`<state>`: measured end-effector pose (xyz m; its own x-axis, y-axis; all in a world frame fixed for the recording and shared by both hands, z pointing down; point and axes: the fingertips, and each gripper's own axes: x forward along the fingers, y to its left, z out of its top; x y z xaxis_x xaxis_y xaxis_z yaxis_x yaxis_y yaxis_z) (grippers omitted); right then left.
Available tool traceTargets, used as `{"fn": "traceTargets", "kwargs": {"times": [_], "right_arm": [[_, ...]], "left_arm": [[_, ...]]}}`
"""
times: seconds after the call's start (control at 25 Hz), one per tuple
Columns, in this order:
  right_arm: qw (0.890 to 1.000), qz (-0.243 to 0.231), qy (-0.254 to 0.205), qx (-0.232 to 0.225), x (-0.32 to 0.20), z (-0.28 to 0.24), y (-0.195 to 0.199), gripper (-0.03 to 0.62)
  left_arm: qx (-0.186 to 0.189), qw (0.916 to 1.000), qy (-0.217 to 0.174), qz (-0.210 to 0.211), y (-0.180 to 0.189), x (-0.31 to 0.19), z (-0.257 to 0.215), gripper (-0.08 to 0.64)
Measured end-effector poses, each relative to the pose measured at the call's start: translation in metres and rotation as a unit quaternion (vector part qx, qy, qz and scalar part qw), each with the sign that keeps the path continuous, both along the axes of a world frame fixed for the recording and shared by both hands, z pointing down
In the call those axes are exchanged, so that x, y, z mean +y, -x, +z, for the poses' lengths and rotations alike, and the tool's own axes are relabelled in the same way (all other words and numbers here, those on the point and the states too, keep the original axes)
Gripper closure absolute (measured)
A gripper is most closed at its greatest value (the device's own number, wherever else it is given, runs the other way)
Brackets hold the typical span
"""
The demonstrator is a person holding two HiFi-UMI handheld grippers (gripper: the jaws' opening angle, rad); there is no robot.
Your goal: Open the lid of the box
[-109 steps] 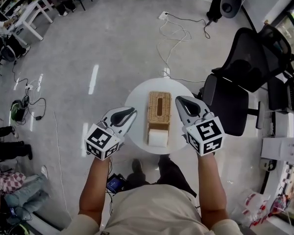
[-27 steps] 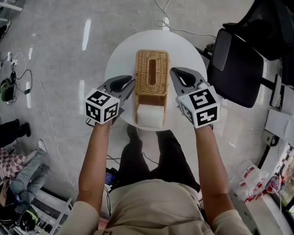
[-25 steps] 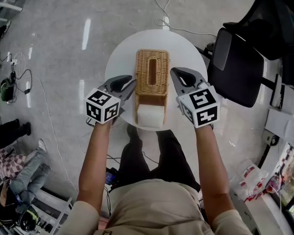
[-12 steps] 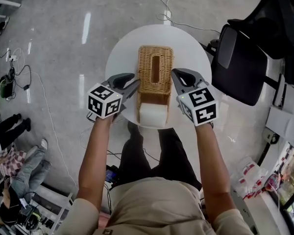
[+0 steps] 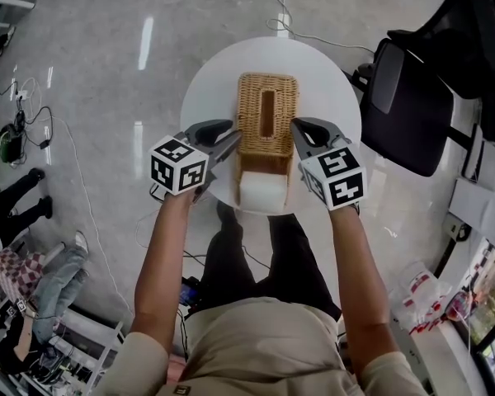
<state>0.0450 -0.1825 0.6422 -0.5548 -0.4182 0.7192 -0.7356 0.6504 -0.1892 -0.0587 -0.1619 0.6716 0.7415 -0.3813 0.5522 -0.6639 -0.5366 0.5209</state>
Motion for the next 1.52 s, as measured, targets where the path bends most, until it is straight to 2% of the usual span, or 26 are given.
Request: {"fn": "traceTargets", "kwargs": {"times": [0.44,0.8,0.96,1.12,1.52], "right_arm": [[1.000,-0.006,0.028,-0.002,0.026,0.016,0.005,0.598],[0.999,-0.015,0.042,-0.014,0.043,0.027,0.004,0.598],[0.999,-0.009,0.043,-0.011,0.042,0.031,-0.005,0.598],[0.999,0.000,0.042,-0.008,0.037,0.026,-0.011,0.598],[0.999,0.006,0.034,-0.014,0.028,0.022,-0.006,0.598]], "left_arm": [[-0.001,0.9998,-0.019,-0.011,0.004,0.003,-0.008,0.453],[-0.007,0.9995,-0.018,-0.024,-0.005,0.008,-0.002,0.453],[-0.014,0.9995,-0.017,-0.022,-0.007,0.008,-0.002,0.453],[-0.004,0.9995,-0.024,-0.021,-0.007,0.003,-0.013,0.453],[-0.017,0.9995,-0.024,-0.010,-0.009,0.002,-0.012,0.453]]}}
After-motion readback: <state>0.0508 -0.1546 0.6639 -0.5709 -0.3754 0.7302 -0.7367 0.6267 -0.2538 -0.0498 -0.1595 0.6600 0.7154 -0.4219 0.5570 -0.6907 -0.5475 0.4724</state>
